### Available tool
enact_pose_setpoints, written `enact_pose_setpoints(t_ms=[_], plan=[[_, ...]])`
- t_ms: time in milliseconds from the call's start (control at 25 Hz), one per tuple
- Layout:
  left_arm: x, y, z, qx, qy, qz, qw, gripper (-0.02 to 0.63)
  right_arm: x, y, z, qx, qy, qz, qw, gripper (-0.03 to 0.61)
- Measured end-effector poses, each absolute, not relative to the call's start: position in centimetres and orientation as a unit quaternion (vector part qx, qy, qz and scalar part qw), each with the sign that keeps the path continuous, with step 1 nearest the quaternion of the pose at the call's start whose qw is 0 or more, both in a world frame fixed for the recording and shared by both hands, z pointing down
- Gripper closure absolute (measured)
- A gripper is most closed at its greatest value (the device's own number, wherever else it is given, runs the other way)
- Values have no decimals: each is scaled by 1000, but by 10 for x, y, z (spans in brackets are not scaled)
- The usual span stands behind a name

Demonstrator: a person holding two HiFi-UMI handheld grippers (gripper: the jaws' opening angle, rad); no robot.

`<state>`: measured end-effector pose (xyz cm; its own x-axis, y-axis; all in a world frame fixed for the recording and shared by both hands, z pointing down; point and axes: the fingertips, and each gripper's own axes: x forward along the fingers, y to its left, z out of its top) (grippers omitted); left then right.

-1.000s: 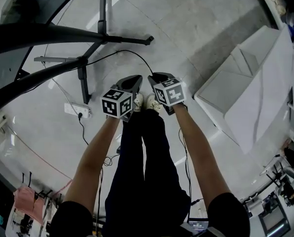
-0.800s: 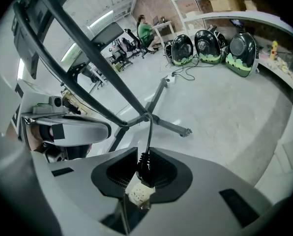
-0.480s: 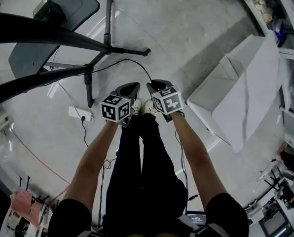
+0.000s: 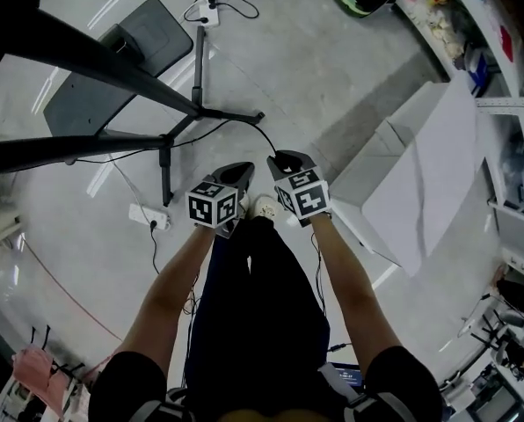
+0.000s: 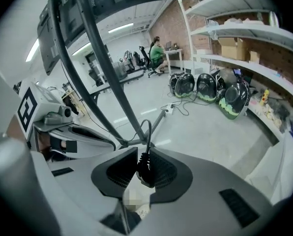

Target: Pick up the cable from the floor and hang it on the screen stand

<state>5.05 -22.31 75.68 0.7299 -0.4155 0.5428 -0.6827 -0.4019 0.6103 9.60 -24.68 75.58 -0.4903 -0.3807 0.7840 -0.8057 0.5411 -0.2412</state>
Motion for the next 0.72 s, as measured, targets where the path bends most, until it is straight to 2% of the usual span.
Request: enact_pose_setpoints(t_ms=[360,720], plan=[[46,-231,688,828,-347,128,421,607,91,-253,647,373,-833,222,344,489],[55,-240,628,839,-359,112,394,607,84,-233,581,352,-852,169,349,489]])
